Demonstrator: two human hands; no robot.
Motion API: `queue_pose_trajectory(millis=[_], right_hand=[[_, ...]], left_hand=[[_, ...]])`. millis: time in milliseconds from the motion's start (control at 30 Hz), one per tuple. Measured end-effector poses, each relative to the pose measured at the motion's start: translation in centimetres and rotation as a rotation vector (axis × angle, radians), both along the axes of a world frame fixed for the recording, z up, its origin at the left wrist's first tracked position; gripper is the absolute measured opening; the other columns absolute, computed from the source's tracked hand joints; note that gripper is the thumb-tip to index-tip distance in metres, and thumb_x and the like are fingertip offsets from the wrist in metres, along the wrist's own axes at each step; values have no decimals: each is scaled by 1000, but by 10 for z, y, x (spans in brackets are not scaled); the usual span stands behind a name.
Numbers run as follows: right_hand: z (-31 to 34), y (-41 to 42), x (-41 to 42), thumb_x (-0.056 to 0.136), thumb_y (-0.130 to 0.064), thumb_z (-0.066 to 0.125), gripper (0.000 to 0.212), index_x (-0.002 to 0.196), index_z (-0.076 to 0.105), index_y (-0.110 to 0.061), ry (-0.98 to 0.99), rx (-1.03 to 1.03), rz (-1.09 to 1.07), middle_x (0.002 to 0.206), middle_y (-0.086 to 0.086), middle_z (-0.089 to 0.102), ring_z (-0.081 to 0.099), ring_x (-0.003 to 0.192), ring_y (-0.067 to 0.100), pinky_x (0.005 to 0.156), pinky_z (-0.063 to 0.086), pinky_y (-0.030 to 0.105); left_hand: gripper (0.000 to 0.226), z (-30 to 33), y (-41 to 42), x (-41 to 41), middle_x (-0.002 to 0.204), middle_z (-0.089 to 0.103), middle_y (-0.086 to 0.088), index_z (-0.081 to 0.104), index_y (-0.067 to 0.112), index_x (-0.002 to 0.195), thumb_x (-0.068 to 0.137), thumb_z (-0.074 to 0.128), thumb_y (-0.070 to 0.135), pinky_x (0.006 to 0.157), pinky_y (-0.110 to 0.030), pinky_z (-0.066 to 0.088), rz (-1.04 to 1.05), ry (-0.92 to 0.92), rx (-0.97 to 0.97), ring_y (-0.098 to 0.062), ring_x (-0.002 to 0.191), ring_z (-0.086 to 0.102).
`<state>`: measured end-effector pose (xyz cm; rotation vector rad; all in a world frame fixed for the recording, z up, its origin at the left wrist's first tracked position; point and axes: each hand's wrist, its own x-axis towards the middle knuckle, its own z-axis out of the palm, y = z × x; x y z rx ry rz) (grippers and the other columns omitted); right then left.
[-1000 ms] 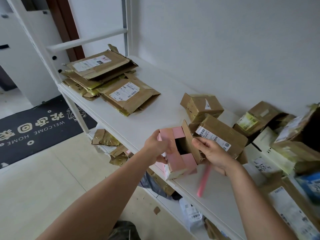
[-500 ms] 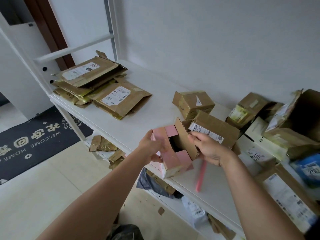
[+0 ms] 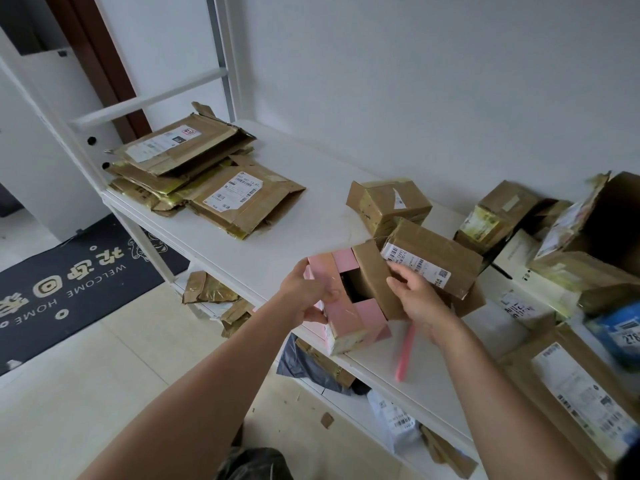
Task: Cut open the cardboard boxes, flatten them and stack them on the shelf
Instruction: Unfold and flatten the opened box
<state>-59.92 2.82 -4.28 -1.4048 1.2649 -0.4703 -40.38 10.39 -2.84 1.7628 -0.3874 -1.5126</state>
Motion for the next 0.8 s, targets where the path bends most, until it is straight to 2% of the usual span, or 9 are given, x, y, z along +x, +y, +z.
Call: queue_pose_trajectory(millis=[67, 167, 233, 333, 400, 500, 633, 700, 800], right_hand=[[-7, 9, 0, 102, -15, 51, 42, 128, 52, -49, 9, -115, -31, 113, -17, 59, 56, 102, -6, 76, 46, 13], [-12, 20, 5, 102, -7, 48, 40, 135, 57, -27, 89, -429, 22, 137, -10, 53, 48, 129, 5, 93, 40, 8], [-14, 29, 6, 102, -25, 50, 44, 146, 45, -24, 120, -447, 109, 154, -12, 34, 28, 141, 2, 107, 31, 16], [-14, 38, 1, 85, -62, 53, 88, 157, 15, -32, 119, -271, 236, 161, -23, 1, 8, 139, -5, 110, 24, 27], [-12, 38, -1, 73, -70, 55, 105, 157, 4, -32, 174, -268, 292, 161, -22, -10, 2, 138, -4, 114, 24, 35], [-12, 36, -2, 75, -64, 61, 107, 157, 0, -31, 182, -269, 306, 161, -21, -14, -2, 143, -1, 118, 21, 41], [-14, 38, -1, 72, -66, 60, 111, 158, 0, -29, 213, -298, 302, 163, -18, -12, 1, 149, 7, 114, 27, 39], [-16, 38, -2, 72, -67, 60, 111, 158, 0, -30, 212, -299, 295, 163, -19, -10, 3, 147, 4, 111, 30, 37], [-18, 38, -3, 72, -68, 61, 110, 157, 1, -33, 171, -286, 286, 162, -21, -10, 2, 139, -4, 111, 30, 38]], left_hand=[[96, 0, -1, -1, 142, 51, -9, 26, 43, 152, 84, 70, -8, 55, -38, 61, -6, 2, 14, -37, 88, 72], [95, 0, -1, -1, 141, 52, -10, 26, 42, 151, 84, 71, -6, 56, -39, 61, -23, -25, 10, -37, 86, 72], [92, -2, 1, 0, 136, 54, -10, 28, 43, 150, 84, 71, -5, 59, -42, 62, -28, -40, -2, -37, 83, 73], [97, -2, 0, 0, 142, 48, -11, 19, 51, 149, 86, 70, -2, 62, -42, 62, -70, -82, -18, -41, 84, 72], [95, -2, -2, -2, 133, 52, -11, 16, 52, 149, 88, 68, 0, 62, -40, 62, -108, -134, -28, -37, 75, 71], [92, -1, -7, -5, 105, 54, -3, 9, 47, 151, 91, 61, 1, 59, -39, 61, -167, -185, -36, -35, 80, 71], [84, 4, -13, -14, 112, 55, -8, 2, 41, 152, 94, 57, 15, 52, -39, 60, -186, -219, -11, -33, 88, 66], [92, 5, -17, -22, 115, 53, -10, 1, 40, 148, 87, 69, 29, 59, -43, 61, -196, -261, 22, -37, 98, 63], [94, 2, -17, -26, 103, 54, -8, 3, 39, 144, 82, 73, 31, 69, -48, 62, -234, -400, 33, -36, 88, 67]])
